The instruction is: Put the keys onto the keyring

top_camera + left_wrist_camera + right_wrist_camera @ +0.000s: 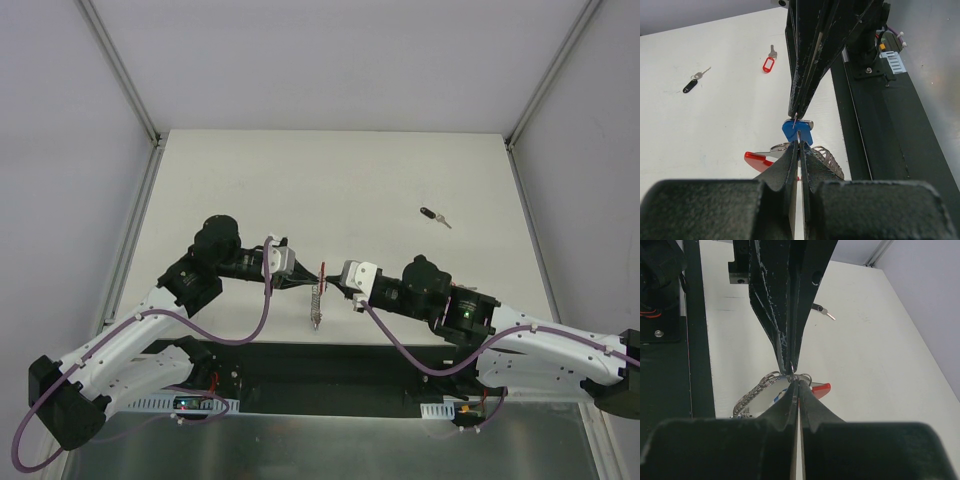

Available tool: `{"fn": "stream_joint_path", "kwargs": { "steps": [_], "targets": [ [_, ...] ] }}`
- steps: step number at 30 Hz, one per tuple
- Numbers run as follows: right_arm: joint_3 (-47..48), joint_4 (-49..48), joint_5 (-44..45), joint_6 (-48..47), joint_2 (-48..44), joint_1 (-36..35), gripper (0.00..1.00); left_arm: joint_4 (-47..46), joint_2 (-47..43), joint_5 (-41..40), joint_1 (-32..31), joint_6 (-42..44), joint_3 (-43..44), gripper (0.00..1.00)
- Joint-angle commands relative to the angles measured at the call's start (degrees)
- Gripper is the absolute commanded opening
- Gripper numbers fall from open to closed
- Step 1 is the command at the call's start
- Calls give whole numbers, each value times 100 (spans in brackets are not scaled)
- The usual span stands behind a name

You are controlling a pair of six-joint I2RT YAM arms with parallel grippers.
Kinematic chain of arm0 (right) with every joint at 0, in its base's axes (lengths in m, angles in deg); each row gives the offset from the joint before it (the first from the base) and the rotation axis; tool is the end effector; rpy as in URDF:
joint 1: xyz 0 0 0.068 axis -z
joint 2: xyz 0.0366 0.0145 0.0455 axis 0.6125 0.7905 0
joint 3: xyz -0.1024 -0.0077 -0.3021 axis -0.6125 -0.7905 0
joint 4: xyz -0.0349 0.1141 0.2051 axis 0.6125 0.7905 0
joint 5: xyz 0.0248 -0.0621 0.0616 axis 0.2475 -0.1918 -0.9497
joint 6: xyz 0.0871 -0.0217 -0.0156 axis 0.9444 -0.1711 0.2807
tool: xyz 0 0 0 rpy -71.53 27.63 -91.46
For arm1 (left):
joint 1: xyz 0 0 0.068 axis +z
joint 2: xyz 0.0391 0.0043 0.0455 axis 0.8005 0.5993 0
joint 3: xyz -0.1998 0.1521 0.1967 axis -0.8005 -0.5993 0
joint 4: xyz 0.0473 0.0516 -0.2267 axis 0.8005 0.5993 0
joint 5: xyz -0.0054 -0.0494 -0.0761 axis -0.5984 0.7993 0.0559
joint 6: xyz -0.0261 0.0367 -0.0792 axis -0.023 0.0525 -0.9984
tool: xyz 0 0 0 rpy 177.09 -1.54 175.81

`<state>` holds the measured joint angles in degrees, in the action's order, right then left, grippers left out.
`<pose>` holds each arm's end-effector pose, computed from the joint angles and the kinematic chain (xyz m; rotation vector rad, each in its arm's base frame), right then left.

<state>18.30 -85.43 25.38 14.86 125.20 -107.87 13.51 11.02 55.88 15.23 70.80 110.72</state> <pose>0.0658 0.1858 0.3747 -1.3388 0.9565 0.4438 0.0896 -0.1548 0.3634 1.4226 1.0084 -1.0146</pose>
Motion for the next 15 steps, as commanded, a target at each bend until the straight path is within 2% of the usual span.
{"fn": "stream_joint_path", "kwargs": {
  "steps": [1,15],
  "targets": [
    [202,-168,-74,102,-6,6,1,-417,-113,296,-63,24,-6,0],
    [219,-106,-206,137,-32,15,1,-523,-166,200,-63,6,-67,0]
  ]
}}
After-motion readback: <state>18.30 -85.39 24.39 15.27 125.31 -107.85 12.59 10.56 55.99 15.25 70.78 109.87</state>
